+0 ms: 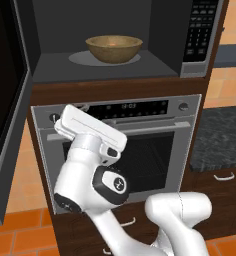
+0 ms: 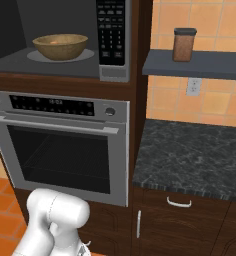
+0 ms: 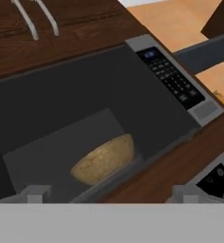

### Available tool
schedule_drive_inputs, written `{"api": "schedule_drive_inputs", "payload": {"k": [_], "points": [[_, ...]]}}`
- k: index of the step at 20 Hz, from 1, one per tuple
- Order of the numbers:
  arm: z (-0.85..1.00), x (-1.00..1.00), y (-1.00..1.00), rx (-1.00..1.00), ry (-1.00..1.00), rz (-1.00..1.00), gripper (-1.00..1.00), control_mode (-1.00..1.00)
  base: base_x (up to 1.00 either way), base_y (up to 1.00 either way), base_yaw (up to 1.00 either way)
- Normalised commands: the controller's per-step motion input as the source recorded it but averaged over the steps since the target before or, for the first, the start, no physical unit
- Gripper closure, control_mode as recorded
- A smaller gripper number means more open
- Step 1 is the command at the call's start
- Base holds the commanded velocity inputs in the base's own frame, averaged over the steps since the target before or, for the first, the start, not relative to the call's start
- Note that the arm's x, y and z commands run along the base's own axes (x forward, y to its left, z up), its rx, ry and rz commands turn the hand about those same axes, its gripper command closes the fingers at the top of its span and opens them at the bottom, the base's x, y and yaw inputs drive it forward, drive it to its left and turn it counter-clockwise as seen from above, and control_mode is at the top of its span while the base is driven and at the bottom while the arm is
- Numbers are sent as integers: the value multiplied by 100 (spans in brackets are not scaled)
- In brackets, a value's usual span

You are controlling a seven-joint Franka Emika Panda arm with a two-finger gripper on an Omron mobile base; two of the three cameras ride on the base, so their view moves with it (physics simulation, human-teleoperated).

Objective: Pick the onion from the sink and place it in the bowl. Then pick the bowl and place it in the microwave. Then close the microwave door and press the start button.

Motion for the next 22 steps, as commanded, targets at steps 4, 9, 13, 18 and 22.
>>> {"api": "schedule_drive_inputs", "payload": {"k": [4, 9, 13, 18, 22], "points": [[-22, 0, 79, -7, -17, 0, -100, -100, 0, 0, 0], [-24, 0, 73, -2, -12, 0, -100, -100, 0, 0, 0], [-7, 0, 92, 0, -16, 0, -100, -100, 0, 0, 0], [4, -2, 100, 0, -24, 0, -100, -100, 0, 0, 0], [11, 0, 83, 0, -19, 0, -100, -100, 0, 0, 0]]}}
